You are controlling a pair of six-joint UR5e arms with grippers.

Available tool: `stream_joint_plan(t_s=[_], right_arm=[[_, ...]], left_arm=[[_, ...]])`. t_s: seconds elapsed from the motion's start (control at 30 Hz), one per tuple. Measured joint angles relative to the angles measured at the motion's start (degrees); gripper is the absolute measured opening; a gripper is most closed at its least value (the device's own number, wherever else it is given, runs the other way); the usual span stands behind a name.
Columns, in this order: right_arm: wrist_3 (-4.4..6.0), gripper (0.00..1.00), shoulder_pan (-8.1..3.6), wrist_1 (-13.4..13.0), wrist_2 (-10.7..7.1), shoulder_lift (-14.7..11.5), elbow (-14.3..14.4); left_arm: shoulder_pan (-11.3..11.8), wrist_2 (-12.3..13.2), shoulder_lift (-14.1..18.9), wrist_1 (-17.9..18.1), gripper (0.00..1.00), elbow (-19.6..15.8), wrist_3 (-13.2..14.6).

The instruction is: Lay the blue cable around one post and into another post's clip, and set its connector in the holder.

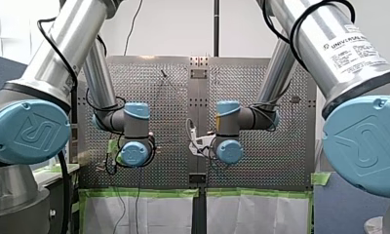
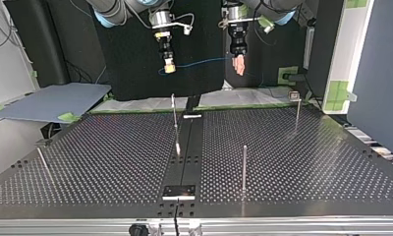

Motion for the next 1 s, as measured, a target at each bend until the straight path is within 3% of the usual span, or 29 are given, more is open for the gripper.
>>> stream_joint_plan(t_s=[0.8, 0.83, 1.0], right_arm=[[0.0, 0.09, -0.09, 0.17, 0.0, 0.0, -0.08], [0.0, 0.12, -0.09, 0.16, 0.0, 0.0, -0.09], [0.0, 0.12, 0.4, 1.19, 0.13, 0.2, 0.91]], left_arm=[[0.2, -0.07, 0.0, 0.0, 1.0, 0.0, -0.06], [0.17, -0.04, -0.04, -0.03, 1.0, -0.05, -0.1], [-1.26, 0.84, -1.65, -1.67, 1.0, -1.66, -1.72]])
